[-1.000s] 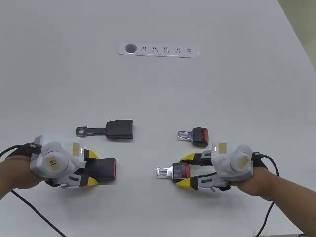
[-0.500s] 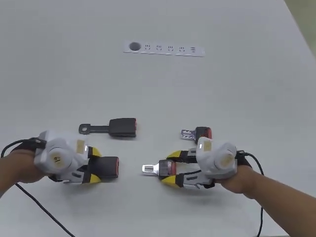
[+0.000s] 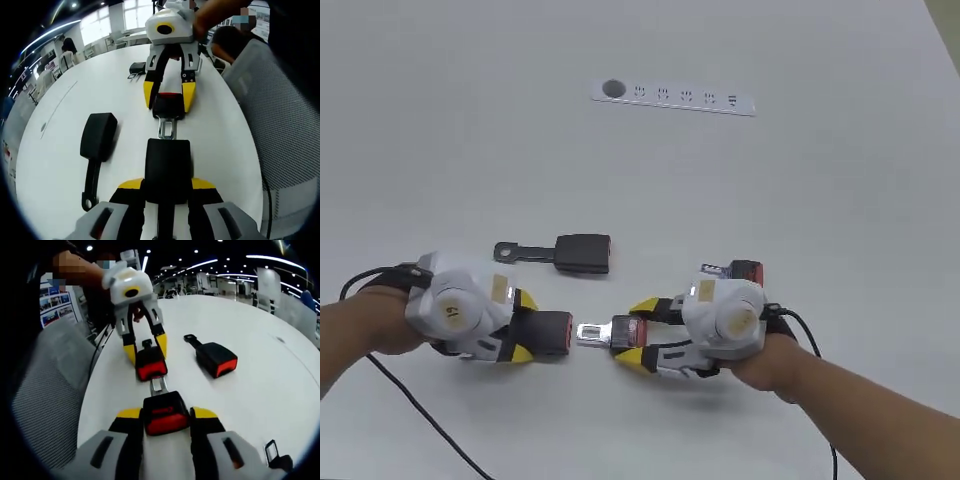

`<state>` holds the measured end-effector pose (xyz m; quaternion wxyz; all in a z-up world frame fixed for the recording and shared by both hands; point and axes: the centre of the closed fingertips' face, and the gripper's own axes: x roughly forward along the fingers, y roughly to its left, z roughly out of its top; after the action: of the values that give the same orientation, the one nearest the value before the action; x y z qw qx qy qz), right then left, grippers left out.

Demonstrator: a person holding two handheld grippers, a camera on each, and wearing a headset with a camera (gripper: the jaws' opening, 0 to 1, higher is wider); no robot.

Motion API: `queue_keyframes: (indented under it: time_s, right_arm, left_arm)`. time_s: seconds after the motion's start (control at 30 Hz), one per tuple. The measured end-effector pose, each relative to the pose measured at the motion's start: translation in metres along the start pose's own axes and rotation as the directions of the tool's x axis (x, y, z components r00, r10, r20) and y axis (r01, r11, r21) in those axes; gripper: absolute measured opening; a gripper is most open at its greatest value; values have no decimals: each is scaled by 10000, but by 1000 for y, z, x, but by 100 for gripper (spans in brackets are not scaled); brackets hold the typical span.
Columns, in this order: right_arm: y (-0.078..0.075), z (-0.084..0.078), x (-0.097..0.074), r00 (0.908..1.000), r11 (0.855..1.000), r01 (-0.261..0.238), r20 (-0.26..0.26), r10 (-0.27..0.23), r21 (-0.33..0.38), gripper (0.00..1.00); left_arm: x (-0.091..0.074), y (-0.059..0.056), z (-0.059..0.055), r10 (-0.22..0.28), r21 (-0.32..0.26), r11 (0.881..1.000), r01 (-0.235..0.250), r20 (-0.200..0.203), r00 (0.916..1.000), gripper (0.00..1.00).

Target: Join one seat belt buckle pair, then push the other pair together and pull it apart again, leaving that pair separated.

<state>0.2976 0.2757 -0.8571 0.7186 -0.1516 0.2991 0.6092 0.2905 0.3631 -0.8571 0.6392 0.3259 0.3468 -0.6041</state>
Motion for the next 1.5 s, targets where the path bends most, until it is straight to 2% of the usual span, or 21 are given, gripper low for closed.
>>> queue_keyframes:
  time_s: [0.1,0.13,0.3,0.4,0.77,0.93,1.07,1.5]
  right_arm:
    - [2,4,5,10000,10000,21,27,-21,-35,36]
    - [3,3,6,10000,9995,-4,-59,2,-307,36]
    - [8,6,10,9999,9993,23,-163,-29,-376,36]
    - [10,7,13,9999,9993,59,-152,-65,-366,36]
    - [10,9,15,9984,9994,48,-569,-68,-346,36]
    - [15,17,25,9980,9992,-5,-635,-21,-403,36]
    - [16,20,27,9982,9995,83,-599,-101,-314,36]
    - [16,19,26,9979,9993,118,-632,-141,-365,36]
  left_arm:
    - [1,1,-2,-22,18,10000,22,-45,10000,34]
    - [1,1,-2,-38,13,10000,38,-44,10000,34]
    - [1,2,-4,-69,71,10000,70,-190,9998,34]
    - [2,2,-4,-67,47,10000,68,-144,9999,34]
    - [3,2,-3,-171,250,9995,180,-361,9992,33]
    - [3,1,-3,-150,195,9997,155,-252,9996,33]
    - [3,-2,-4,-275,240,9993,283,-345,9990,33]
    - [0,-1,-2,-258,154,9995,260,-159,9995,33]
